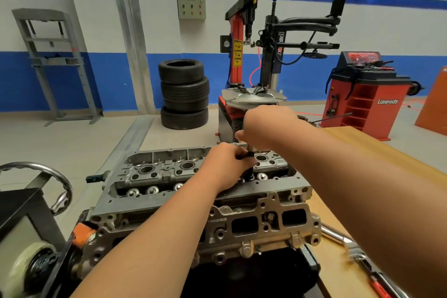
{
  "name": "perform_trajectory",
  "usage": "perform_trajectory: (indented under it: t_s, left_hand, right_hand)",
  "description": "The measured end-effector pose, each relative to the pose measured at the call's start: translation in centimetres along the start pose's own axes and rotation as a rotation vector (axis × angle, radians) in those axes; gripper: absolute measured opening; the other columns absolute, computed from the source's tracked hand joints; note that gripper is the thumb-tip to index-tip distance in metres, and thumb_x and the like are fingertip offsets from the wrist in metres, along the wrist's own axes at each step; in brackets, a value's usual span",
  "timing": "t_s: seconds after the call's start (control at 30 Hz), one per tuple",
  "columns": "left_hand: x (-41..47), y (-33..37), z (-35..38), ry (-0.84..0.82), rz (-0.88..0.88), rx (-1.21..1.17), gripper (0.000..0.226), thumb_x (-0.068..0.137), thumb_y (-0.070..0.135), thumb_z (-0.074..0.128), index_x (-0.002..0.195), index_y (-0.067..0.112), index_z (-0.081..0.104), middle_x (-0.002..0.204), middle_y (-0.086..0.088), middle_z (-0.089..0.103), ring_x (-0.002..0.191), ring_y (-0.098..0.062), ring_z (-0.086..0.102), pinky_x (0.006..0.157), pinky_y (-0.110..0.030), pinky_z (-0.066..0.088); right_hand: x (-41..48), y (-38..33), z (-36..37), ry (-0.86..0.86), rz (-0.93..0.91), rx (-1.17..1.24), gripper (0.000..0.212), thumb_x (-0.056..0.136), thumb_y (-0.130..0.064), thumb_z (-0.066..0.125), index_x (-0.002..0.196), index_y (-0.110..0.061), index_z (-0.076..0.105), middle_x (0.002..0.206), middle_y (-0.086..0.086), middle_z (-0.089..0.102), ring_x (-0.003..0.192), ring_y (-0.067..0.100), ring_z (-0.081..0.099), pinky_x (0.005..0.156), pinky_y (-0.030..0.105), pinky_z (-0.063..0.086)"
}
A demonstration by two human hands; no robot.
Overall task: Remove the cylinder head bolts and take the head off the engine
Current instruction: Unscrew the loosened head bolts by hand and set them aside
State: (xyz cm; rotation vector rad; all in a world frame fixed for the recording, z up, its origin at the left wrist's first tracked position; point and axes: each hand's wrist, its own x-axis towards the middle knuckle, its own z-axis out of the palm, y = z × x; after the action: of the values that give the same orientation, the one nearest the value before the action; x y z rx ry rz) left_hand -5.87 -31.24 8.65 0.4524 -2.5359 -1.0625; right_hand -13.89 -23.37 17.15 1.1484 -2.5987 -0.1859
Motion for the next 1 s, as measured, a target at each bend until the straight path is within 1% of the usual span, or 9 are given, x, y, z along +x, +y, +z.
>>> perform_trajectory:
  t_s: [0.13, 0.27, 0.37, 0.47, 0.57, 0.7, 0.8, 0.9, 1.0]
  left_hand:
    - [0.1, 0.2, 0.0, 0.016, -0.033, -0.009, 0.013, 0.087, 0.041, 0.068, 0.086, 0.028, 0.067, 0.087, 0.009, 0.067, 0.084, -0.012, 0.061, 0.063, -0.022, 0.041]
    - [0.0, 0.2, 0.1, -0.016, -0.019, -0.052, 0.022, 0.089, 0.040, 0.066, 0.101, 0.022, 0.069, 0.098, 0.005, 0.069, 0.091, -0.013, 0.062, 0.069, -0.024, 0.042]
    - [0.0, -0.1, 0.0, -0.032, 0.016, -0.116, 0.020, 0.092, 0.037, 0.062, 0.100, 0.022, 0.071, 0.095, 0.002, 0.072, 0.093, -0.016, 0.064, 0.074, -0.024, 0.045]
    - [0.4, 0.0, 0.1, -0.002, 0.026, -0.088, 0.014, 0.090, 0.036, 0.065, 0.089, 0.023, 0.072, 0.089, 0.003, 0.072, 0.089, -0.017, 0.065, 0.080, -0.032, 0.049]
    - [0.6, 0.1, 0.2, 0.015, 0.020, -0.088, 0.008, 0.088, 0.038, 0.067, 0.081, 0.035, 0.069, 0.088, 0.006, 0.072, 0.089, -0.014, 0.065, 0.080, -0.032, 0.049]
    - [0.7, -0.1, 0.3, 0.039, 0.011, -0.080, 0.013, 0.087, 0.038, 0.069, 0.088, 0.026, 0.074, 0.087, 0.005, 0.073, 0.088, -0.015, 0.065, 0.080, -0.034, 0.050]
    - [0.8, 0.0, 0.3, 0.074, 0.004, -0.053, 0.018, 0.084, 0.040, 0.072, 0.087, 0.022, 0.074, 0.081, 0.004, 0.071, 0.081, -0.015, 0.064, 0.070, -0.029, 0.047]
    - [0.9, 0.2, 0.3, 0.103, -0.010, -0.049, 0.021, 0.080, 0.040, 0.076, 0.068, 0.025, 0.069, 0.059, 0.012, 0.061, 0.061, -0.009, 0.055, 0.056, -0.025, 0.038]
    - [1.0, 0.3, 0.4, 0.124, -0.031, -0.062, 0.034, 0.077, 0.040, 0.078, 0.056, 0.022, 0.059, 0.042, 0.013, 0.048, 0.050, -0.007, 0.045, 0.052, -0.026, 0.033]
  right_hand:
    - [0.1, 0.6, -0.4, -0.085, -0.177, 0.084, 0.042, 0.096, -0.036, 0.052, 0.061, -0.016, 0.043, 0.059, 0.000, 0.043, 0.051, 0.012, 0.039, 0.046, 0.026, 0.024]
    - [0.1, 1.4, 0.0, -0.089, -0.275, 0.099, 0.040, 0.097, -0.038, 0.051, 0.063, -0.017, 0.049, 0.060, 0.001, 0.047, 0.052, 0.013, 0.042, 0.047, 0.026, 0.027]
    - [0.0, 1.6, 0.0, -0.089, -0.294, 0.107, 0.038, 0.097, -0.038, 0.050, 0.065, -0.018, 0.050, 0.064, 0.001, 0.048, 0.054, 0.013, 0.042, 0.048, 0.025, 0.026]
    - [-0.3, 1.4, 0.1, -0.044, -0.232, 0.072, 0.040, 0.097, -0.042, 0.048, 0.064, -0.018, 0.047, 0.065, 0.002, 0.049, 0.055, 0.014, 0.044, 0.047, 0.028, 0.029]
    - [-0.5, 0.5, -0.1, 0.074, -0.054, -0.129, 0.050, 0.098, -0.052, 0.036, 0.063, -0.017, 0.042, 0.066, 0.003, 0.048, 0.057, 0.019, 0.044, 0.048, 0.028, 0.029]
    - [0.2, -0.4, -0.5, -0.015, -0.015, -0.228, 0.039, 0.099, -0.039, 0.040, 0.066, -0.018, 0.044, 0.072, 0.003, 0.050, 0.062, 0.021, 0.046, 0.050, 0.031, 0.030]
    - [0.2, -0.2, -0.8, -0.087, -0.135, -0.089, 0.039, 0.100, -0.030, 0.039, 0.064, -0.016, 0.042, 0.067, 0.002, 0.045, 0.058, 0.014, 0.042, 0.050, 0.028, 0.029]
    - [-0.2, 0.4, -1.2, -0.100, -0.225, -0.047, 0.043, 0.102, -0.031, 0.036, 0.062, -0.017, 0.037, 0.062, 0.001, 0.039, 0.054, 0.012, 0.036, 0.047, 0.027, 0.022]
    - [-0.5, 1.0, -1.2, -0.106, -0.279, -0.005, 0.045, 0.102, -0.036, 0.039, 0.061, -0.017, 0.039, 0.060, 0.001, 0.040, 0.052, 0.011, 0.037, 0.047, 0.026, 0.022]
